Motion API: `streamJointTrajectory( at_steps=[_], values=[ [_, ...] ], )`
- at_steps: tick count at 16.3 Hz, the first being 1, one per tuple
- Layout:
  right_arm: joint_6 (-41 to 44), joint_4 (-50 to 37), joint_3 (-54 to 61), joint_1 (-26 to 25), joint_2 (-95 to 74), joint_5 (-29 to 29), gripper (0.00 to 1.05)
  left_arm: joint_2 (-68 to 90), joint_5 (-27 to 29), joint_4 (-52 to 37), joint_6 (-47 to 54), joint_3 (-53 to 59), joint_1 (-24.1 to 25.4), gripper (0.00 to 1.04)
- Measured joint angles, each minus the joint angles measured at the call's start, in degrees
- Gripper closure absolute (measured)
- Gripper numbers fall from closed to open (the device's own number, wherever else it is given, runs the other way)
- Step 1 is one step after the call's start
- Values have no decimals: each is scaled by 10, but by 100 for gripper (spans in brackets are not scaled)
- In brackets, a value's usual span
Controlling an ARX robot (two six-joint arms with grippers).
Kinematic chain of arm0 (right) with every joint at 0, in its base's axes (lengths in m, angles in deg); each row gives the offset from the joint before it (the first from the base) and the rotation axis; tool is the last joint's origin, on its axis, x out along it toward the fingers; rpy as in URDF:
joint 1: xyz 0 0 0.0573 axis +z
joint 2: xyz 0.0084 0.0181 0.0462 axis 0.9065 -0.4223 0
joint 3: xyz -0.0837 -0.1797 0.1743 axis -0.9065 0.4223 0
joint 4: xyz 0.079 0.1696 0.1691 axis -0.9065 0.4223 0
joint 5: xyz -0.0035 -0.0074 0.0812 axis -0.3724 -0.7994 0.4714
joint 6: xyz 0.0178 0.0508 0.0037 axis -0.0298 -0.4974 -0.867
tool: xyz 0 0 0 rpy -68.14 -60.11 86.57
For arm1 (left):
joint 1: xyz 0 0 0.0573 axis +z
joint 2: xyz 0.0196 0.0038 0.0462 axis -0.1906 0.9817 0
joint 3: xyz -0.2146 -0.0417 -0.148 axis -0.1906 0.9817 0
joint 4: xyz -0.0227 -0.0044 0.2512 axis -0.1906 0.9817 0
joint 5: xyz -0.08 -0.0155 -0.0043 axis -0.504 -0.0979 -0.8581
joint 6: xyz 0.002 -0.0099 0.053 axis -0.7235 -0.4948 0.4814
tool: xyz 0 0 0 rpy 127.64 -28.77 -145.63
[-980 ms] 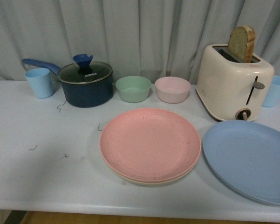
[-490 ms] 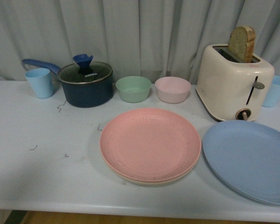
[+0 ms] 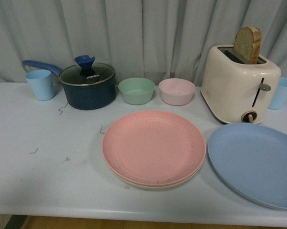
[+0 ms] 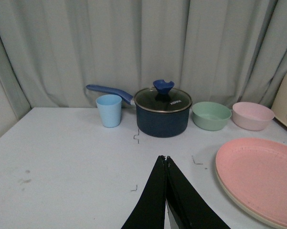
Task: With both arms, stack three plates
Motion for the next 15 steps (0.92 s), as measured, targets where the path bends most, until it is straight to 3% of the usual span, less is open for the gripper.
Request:
streamJointTrajectory(
  at_steps=[9,15],
  values=[
    [0,0,0,0,0,0,6,-163,0,160,0,0,0,103],
    [0,0,0,0,0,0,6,-188,0,183,0,0,0,103]
  ],
)
